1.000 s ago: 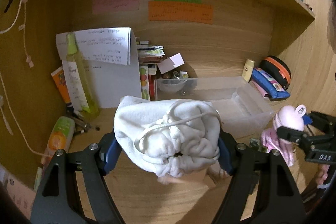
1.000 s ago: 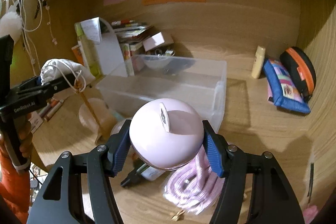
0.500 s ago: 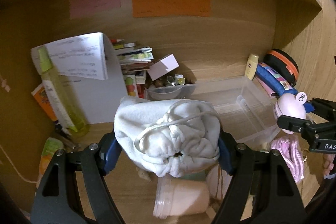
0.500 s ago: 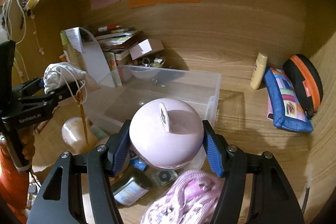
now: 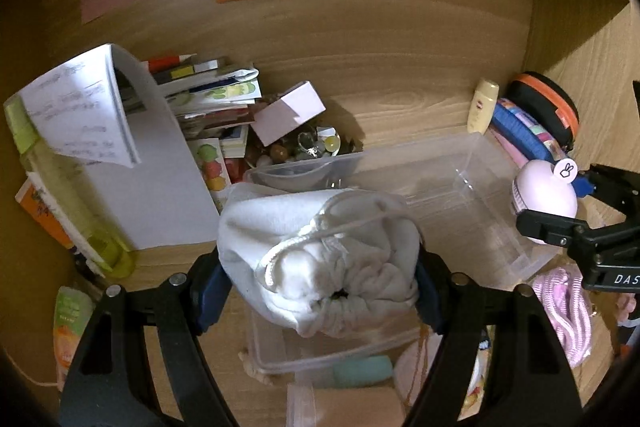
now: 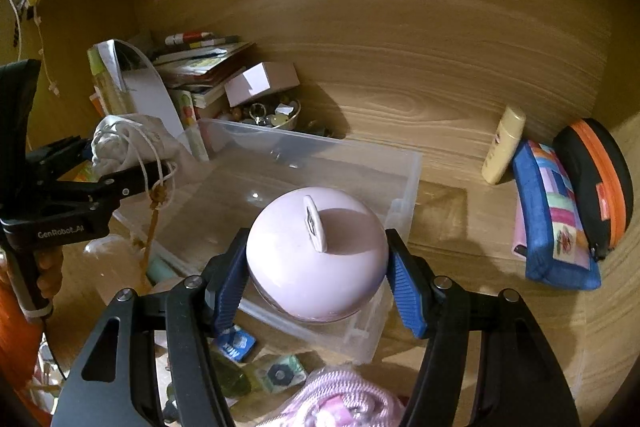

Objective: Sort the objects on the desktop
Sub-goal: 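Lift and carry the bag and pink case over the clear plastic box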

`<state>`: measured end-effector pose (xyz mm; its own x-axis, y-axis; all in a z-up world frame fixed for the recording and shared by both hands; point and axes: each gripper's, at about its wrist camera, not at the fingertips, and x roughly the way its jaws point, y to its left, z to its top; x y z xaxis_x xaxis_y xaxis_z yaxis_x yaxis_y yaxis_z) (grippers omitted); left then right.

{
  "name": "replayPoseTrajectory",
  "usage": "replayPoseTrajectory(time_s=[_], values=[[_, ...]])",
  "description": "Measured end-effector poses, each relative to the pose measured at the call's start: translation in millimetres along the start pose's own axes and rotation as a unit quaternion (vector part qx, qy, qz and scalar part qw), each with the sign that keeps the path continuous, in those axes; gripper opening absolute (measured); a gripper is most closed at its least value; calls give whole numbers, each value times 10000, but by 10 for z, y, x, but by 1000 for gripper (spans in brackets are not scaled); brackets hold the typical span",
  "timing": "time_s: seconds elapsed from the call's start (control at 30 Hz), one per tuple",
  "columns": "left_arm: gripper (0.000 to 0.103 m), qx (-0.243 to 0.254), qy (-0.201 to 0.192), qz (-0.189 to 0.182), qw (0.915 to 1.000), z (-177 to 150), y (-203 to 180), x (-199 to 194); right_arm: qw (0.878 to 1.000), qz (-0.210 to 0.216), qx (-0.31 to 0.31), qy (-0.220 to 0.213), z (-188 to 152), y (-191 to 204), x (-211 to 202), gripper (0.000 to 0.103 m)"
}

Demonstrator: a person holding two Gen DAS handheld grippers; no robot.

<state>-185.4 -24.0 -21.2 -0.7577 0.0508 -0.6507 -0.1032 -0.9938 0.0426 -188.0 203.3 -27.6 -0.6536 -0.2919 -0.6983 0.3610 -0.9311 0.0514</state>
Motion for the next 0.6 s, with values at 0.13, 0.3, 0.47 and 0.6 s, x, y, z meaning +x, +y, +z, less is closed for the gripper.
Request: replayPoseTrajectory(time_s=[0.13,0.3,0.47,0.6], values=[[76,136,81,16,9999,18,-43,83,9999,-42,-82,107,35,2,116,60],[76,308,179,49,9994,27,-106,189,9995,-57,-201,250,57,16,255,60],[76,471,392,-39,9981,55,-167,341,9989,-2,-236,396,94,40,386,60],[76,615,532,-127,9966,75,-224,406,9975,176,-243,637,133,58,503,60]])
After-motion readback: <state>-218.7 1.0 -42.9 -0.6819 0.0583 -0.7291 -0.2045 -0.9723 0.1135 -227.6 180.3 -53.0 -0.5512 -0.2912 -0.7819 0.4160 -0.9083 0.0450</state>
